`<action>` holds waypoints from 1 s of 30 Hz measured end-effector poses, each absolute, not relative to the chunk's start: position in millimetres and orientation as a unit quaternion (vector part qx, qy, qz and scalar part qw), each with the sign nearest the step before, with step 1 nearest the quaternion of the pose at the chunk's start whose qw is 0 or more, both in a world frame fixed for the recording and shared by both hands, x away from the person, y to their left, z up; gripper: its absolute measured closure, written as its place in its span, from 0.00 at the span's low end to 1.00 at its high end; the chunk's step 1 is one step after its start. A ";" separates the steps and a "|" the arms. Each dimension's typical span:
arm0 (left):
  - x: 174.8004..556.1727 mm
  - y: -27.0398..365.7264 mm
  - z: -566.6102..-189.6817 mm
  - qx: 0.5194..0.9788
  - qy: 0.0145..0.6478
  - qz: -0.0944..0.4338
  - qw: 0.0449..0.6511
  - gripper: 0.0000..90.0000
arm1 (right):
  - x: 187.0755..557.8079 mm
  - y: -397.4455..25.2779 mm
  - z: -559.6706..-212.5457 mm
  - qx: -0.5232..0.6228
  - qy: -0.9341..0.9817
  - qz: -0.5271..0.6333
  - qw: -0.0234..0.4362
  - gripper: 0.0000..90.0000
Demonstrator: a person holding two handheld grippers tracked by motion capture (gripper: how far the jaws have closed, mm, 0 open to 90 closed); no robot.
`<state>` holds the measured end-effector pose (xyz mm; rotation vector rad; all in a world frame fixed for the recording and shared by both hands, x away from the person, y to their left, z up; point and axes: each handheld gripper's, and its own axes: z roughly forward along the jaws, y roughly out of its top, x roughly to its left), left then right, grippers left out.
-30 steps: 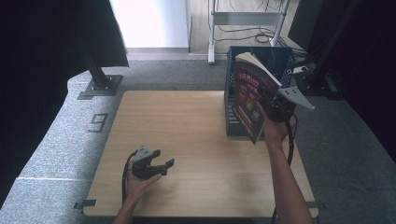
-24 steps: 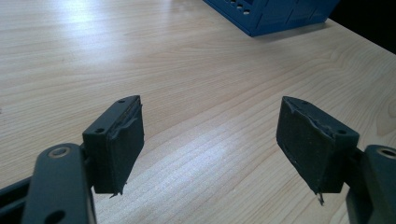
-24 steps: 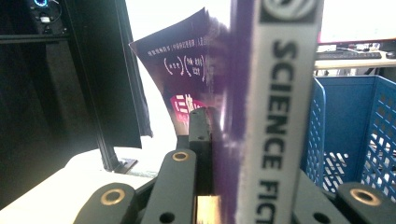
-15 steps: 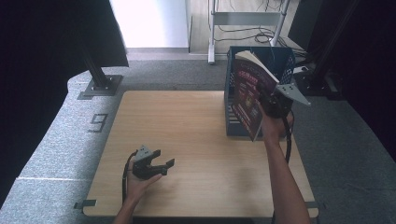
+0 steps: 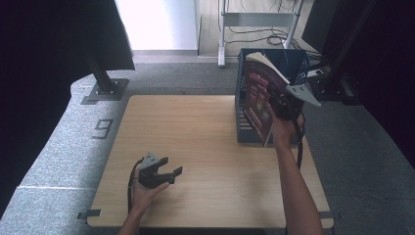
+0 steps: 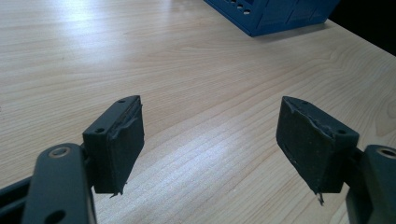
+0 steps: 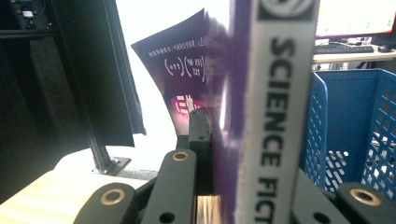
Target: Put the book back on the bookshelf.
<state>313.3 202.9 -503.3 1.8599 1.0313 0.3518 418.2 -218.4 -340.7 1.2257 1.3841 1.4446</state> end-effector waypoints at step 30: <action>312.9 207.3 -501.8 0.755 0.423 0.141 0.481 0.26 | 449.5 -216.9 -344.0 0.501 0.527 0.557 0.401 0.91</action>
